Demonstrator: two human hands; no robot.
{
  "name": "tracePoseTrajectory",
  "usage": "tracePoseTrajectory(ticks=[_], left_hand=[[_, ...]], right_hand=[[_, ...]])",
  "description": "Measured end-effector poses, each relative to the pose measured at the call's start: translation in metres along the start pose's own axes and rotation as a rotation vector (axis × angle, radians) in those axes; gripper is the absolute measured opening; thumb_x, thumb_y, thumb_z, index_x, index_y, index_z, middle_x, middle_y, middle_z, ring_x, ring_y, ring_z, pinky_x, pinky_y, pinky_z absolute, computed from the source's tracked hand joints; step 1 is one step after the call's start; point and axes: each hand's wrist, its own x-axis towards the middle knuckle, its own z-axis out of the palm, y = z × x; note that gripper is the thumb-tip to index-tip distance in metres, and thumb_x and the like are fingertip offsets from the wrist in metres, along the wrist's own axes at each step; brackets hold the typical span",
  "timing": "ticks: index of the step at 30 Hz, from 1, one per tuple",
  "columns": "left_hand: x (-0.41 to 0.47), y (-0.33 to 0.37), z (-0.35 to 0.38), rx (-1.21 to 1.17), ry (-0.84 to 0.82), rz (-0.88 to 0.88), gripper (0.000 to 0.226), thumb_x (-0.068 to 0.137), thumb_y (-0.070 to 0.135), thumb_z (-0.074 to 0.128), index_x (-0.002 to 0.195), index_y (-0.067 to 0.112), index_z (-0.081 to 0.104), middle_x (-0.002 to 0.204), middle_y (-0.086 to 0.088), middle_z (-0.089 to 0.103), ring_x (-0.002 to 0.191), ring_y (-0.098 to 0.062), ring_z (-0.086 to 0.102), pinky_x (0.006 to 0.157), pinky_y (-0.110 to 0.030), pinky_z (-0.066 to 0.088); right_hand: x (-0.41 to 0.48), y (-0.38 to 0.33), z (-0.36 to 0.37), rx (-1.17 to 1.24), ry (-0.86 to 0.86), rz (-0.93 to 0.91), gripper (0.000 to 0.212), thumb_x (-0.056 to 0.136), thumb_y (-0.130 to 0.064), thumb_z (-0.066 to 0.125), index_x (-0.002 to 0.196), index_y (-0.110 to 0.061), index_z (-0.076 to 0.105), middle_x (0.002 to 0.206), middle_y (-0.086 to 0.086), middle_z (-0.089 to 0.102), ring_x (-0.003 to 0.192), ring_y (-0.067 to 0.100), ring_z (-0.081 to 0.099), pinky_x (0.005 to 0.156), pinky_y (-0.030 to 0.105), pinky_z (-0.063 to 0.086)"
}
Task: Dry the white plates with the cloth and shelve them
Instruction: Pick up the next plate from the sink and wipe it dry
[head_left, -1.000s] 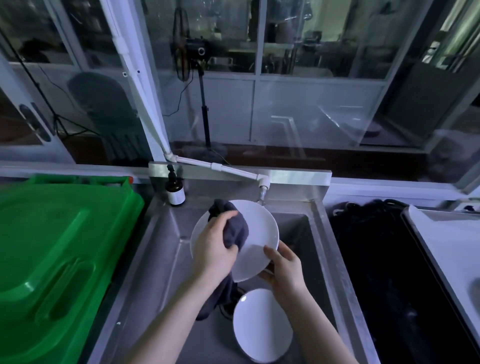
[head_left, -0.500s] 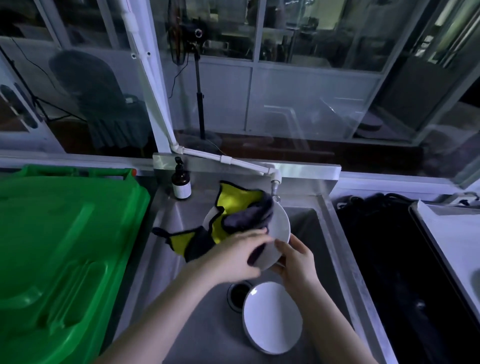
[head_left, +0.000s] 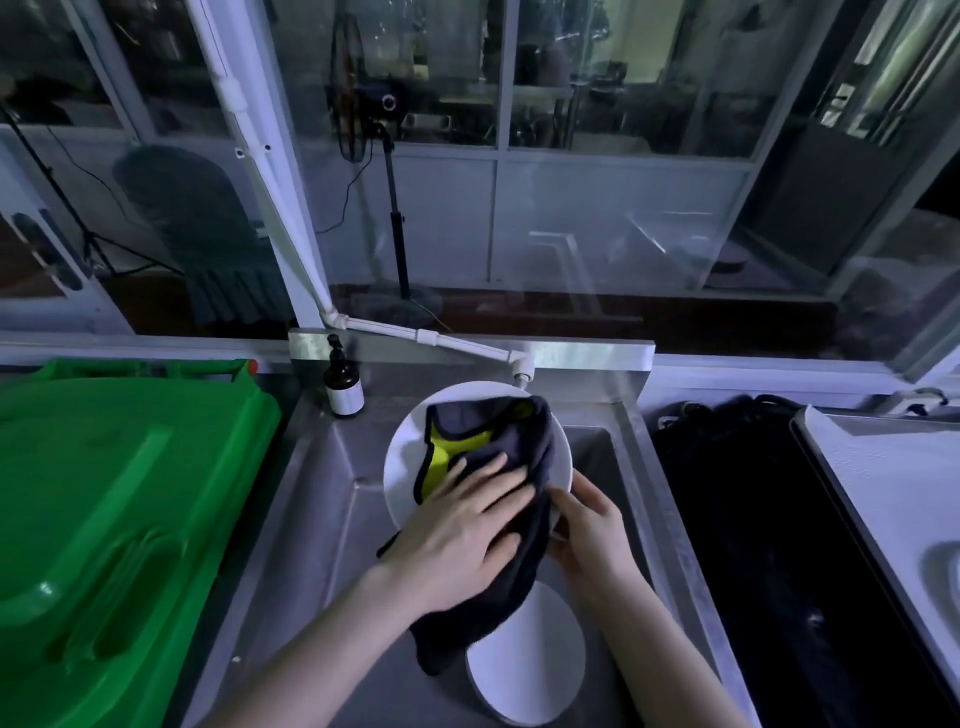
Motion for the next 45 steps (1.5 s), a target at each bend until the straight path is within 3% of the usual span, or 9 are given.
tracePoseTrajectory(ticks=[8,12,18,24,30,35,39,42,45], left_hand=[[0.02,-0.009,-0.008,0.114,-0.006,-0.465,0.064,0.101,0.045,0.035,0.157,0.027,0.01,0.165,-0.005,-0.006,0.15,-0.026,0.011,0.121,-0.044,0.01],[-0.002,-0.008,-0.004,0.132,0.023,-0.335,0.06,0.095,0.036,0.035,0.153,0.02,0.032,0.164,0.0,0.007,0.15,-0.03,0.016,0.119,-0.053,0.015],[0.026,0.024,0.008,-0.042,0.085,-0.157,0.055,0.1,0.037,0.018,0.154,0.035,0.007,0.162,0.017,-0.001,0.151,-0.02,-0.007,0.123,-0.04,0.003],[0.051,0.019,-0.012,-0.644,0.228,-0.265,0.066,0.096,0.001,0.043,0.154,0.027,0.027,0.157,0.009,0.032,0.143,0.001,0.029,0.118,-0.026,0.025],[0.025,0.015,-0.007,-0.046,0.366,-0.215,0.047,0.093,0.024,0.044,0.138,0.019,0.056,0.156,-0.001,0.035,0.146,-0.029,0.028,0.116,-0.048,0.029],[0.027,0.037,0.012,0.033,0.139,-0.18,0.058,0.098,0.04,0.026,0.155,0.031,0.022,0.164,0.016,-0.003,0.152,-0.016,-0.006,0.12,-0.05,0.016],[0.042,0.014,0.005,0.039,0.07,-0.213,0.061,0.097,0.041,0.014,0.156,0.031,0.003,0.161,0.02,-0.014,0.15,-0.011,-0.017,0.121,-0.049,0.009],[0.049,-0.006,-0.003,0.068,0.058,-0.28,0.06,0.099,0.043,0.013,0.156,0.028,0.0,0.161,0.015,-0.018,0.149,-0.014,-0.019,0.121,-0.048,0.007],[0.046,-0.024,-0.012,0.137,0.07,-0.411,0.065,0.098,0.048,0.011,0.157,0.022,0.009,0.163,0.008,-0.012,0.151,-0.021,-0.011,0.121,-0.05,0.01]], right_hand=[[-0.001,-0.02,-0.007,0.001,-0.023,-0.095,0.024,0.088,-0.003,0.058,0.098,-0.015,0.077,0.083,0.009,0.075,0.071,0.02,0.068,0.058,0.029,0.052],[0.007,-0.038,-0.022,0.081,0.054,-0.108,0.031,0.092,0.003,0.055,0.094,-0.018,0.079,0.081,0.004,0.074,0.07,0.017,0.068,0.054,0.027,0.054],[-0.005,-0.024,-0.015,0.035,-0.118,-0.041,0.03,0.095,-0.002,0.053,0.106,-0.016,0.076,0.092,0.017,0.076,0.076,0.028,0.073,0.062,0.036,0.058],[-0.007,-0.017,-0.006,0.033,-0.13,-0.011,0.022,0.089,-0.002,0.056,0.099,-0.009,0.075,0.071,0.011,0.069,0.061,0.024,0.065,0.059,0.035,0.055],[0.009,-0.05,-0.016,0.096,-0.019,-0.114,0.025,0.093,-0.001,0.056,0.097,-0.015,0.077,0.085,0.012,0.075,0.072,0.024,0.07,0.058,0.033,0.055],[0.003,-0.044,-0.008,-0.01,-0.051,-0.148,0.023,0.092,-0.004,0.057,0.099,-0.014,0.076,0.086,0.013,0.073,0.075,0.019,0.065,0.065,0.03,0.053],[-0.004,-0.036,-0.006,-0.048,-0.067,-0.142,0.023,0.092,-0.001,0.055,0.097,-0.011,0.076,0.083,0.015,0.07,0.076,0.022,0.062,0.068,0.034,0.05],[-0.011,-0.034,-0.005,-0.133,-0.118,-0.142,0.025,0.091,-0.001,0.054,0.091,-0.014,0.076,0.069,0.002,0.066,0.063,0.013,0.058,0.053,0.023,0.046],[-0.013,-0.043,-0.009,-0.071,-0.129,-0.125,0.029,0.092,-0.001,0.056,0.101,-0.019,0.078,0.081,0.004,0.074,0.07,0.016,0.068,0.056,0.028,0.053]])
